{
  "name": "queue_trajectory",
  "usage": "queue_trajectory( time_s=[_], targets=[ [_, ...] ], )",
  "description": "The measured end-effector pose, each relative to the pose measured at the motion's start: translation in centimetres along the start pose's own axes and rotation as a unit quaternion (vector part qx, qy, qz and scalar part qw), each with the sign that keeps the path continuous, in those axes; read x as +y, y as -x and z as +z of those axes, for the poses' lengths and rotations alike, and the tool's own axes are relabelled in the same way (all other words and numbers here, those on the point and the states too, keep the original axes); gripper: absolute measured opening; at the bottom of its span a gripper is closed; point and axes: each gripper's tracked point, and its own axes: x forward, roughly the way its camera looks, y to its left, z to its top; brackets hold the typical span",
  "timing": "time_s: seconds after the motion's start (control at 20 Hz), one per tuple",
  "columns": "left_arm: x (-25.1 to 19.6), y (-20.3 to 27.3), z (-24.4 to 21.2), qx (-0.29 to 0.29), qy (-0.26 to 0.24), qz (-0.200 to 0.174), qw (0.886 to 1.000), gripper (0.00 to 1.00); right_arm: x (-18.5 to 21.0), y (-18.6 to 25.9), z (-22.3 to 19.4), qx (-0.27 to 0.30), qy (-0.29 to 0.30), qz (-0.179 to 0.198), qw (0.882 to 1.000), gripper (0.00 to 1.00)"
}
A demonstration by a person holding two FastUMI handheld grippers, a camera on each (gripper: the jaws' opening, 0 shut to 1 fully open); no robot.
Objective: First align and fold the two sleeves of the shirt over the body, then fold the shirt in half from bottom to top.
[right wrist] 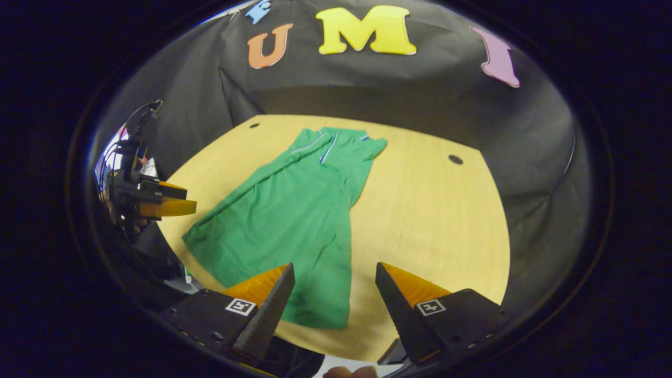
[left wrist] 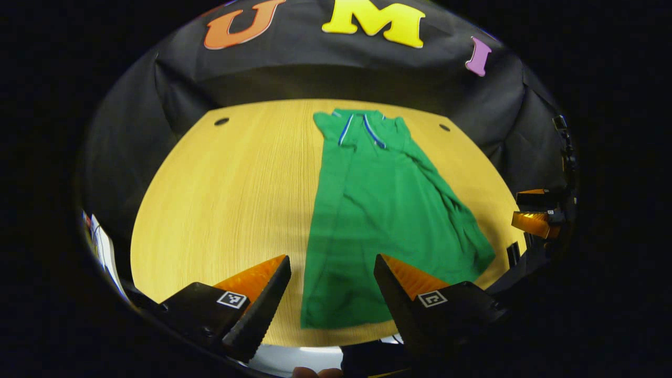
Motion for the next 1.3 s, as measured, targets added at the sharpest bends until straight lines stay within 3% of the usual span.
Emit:
queue_trajectory(
  time_s=[0.2,0.45,0.65,0.95,1.1,1.2,1.3],
  targets=[
    [0.6,0.3,-4.6,0.083,0.016,0.011,0.996,1.0,-0.3,-1.0,-3.6,0.063,-0.009,-0.008,0.998,0.96],
    [2.2,-1.5,-4.2,0.137,0.029,0.012,0.99,1.0,-1.2,-3.2,-6.6,0.139,-0.02,-0.017,0.99,0.96],
    [4.0,-1.3,-4.3,0.16,0.03,0.017,0.986,1.0,-1.1,-4.0,-7.6,0.165,-0.042,-0.032,0.985,0.97],
    [4.7,-2.1,-2.5,0.181,0.025,0.023,0.983,1.0,-0.9,-5.3,-9.6,0.208,-0.03,-0.055,0.976,0.95],
    [4.5,-2.7,-1.9,0.185,0.001,0.031,0.982,0.99,-0.6,-5.5,-9.6,0.216,-0.046,-0.05,0.974,0.93],
    [4.4,-3.0,-1.1,0.192,0.011,0.038,0.981,0.97,-0.7,-5.5,-9.7,0.221,-0.05,-0.051,0.973,0.94],
    [4.1,-3.3,0.1,0.195,0.023,0.04,0.98,0.97,-0.7,-5.6,-9.5,0.228,-0.053,-0.049,0.971,0.89]
  ],
)
